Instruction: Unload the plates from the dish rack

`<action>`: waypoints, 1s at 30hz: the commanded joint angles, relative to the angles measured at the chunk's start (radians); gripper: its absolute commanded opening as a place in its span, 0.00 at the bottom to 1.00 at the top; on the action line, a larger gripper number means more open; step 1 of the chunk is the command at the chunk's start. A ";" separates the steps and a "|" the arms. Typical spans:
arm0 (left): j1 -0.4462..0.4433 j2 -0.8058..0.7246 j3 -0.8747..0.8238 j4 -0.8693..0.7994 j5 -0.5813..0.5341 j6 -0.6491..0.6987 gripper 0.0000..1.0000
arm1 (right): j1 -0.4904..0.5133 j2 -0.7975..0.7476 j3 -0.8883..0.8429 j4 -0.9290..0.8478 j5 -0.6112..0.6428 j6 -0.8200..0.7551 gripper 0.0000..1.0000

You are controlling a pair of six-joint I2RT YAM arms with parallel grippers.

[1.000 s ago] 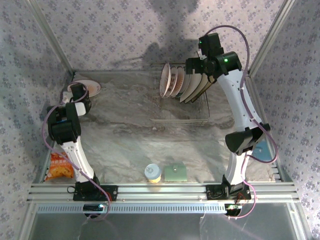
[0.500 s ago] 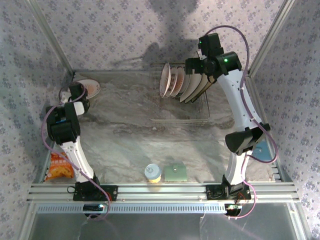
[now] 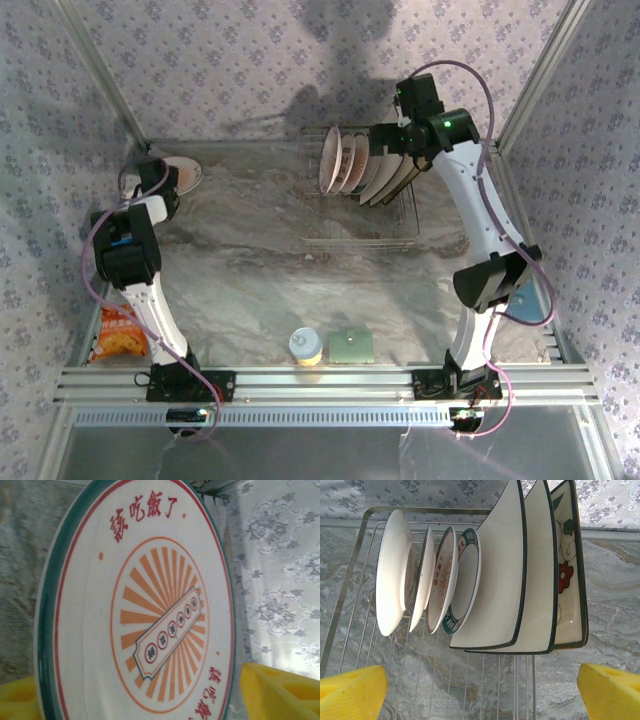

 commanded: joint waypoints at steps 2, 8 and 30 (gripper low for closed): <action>-0.018 -0.023 0.068 -0.110 0.019 0.070 0.87 | -0.011 -0.054 -0.036 0.040 -0.022 0.017 1.00; -0.026 -0.026 0.114 -0.217 0.011 0.137 0.93 | -0.019 -0.077 -0.106 0.099 -0.049 0.027 1.00; -0.036 -0.061 0.126 -0.397 -0.047 0.307 0.99 | -0.054 -0.131 -0.258 0.213 -0.106 0.037 1.00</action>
